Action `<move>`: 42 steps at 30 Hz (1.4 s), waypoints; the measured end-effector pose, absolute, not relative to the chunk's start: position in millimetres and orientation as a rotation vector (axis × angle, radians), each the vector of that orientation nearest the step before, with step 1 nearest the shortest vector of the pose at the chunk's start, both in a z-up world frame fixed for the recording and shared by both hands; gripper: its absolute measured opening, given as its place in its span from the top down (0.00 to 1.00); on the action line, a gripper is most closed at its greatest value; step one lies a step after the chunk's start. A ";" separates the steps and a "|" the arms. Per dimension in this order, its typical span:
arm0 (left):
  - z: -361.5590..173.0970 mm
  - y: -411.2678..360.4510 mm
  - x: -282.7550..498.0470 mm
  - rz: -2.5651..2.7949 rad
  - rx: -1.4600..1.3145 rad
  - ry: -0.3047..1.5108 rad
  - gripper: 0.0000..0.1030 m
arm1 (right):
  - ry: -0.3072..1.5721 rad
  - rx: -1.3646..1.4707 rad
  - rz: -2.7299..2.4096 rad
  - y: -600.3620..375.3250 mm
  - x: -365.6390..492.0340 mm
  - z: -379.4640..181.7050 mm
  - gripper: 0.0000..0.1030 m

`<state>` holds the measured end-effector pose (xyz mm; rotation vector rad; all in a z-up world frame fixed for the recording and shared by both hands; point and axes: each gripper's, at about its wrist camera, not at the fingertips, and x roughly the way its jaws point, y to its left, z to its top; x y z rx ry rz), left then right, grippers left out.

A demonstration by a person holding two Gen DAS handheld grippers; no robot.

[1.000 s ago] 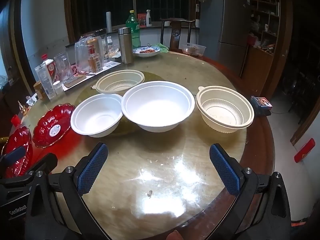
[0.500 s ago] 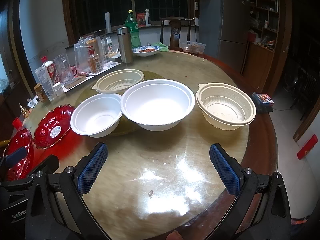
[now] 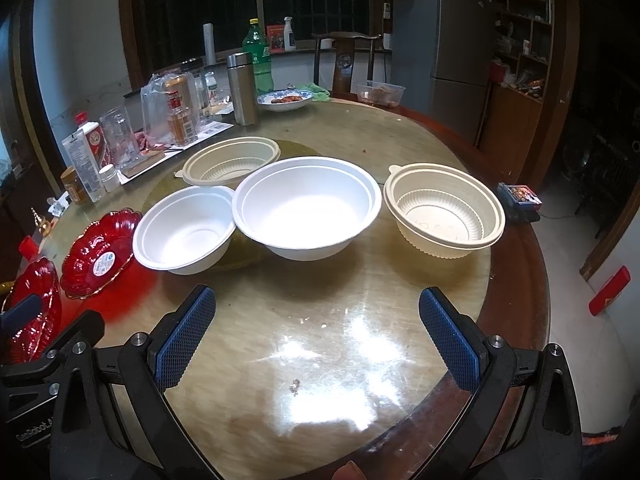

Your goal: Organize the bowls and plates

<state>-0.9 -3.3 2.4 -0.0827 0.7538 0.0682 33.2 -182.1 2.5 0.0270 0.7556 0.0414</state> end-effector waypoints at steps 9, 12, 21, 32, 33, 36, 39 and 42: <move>1.3 -3.8 -0.8 0.059 -0.075 0.776 0.00 | 0.758 0.028 0.035 -183.9 33.8 1.2 0.00; 1.9 -3.7 -1.2 0.056 -0.072 0.773 0.00 | 0.760 0.029 0.035 -183.9 34.2 0.7 0.00; 0.2 -4.7 -1.0 0.063 -0.068 0.776 0.00 | 0.760 0.029 0.036 -183.3 33.0 0.2 0.00; 3.5 -3.7 -5.0 0.063 -0.074 0.761 0.00 | 0.745 0.025 0.036 -178.3 31.1 5.7 0.00; 3.8 -3.8 -5.4 0.061 -0.075 0.760 0.00 | 0.745 0.025 0.037 -177.9 31.0 6.0 0.00; 4.6 -2.8 -6.8 0.062 -0.077 0.757 0.00 | 0.742 0.016 0.039 -174.8 30.4 7.3 0.00; 5.1 -2.0 -7.6 0.064 -0.077 0.754 0.00 | 0.739 0.010 0.045 -170.4 30.2 8.8 0.00; 5.3 -0.8 -8.5 0.063 -0.082 0.753 0.00 | 0.735 0.005 0.048 -167.8 28.5 9.6 0.00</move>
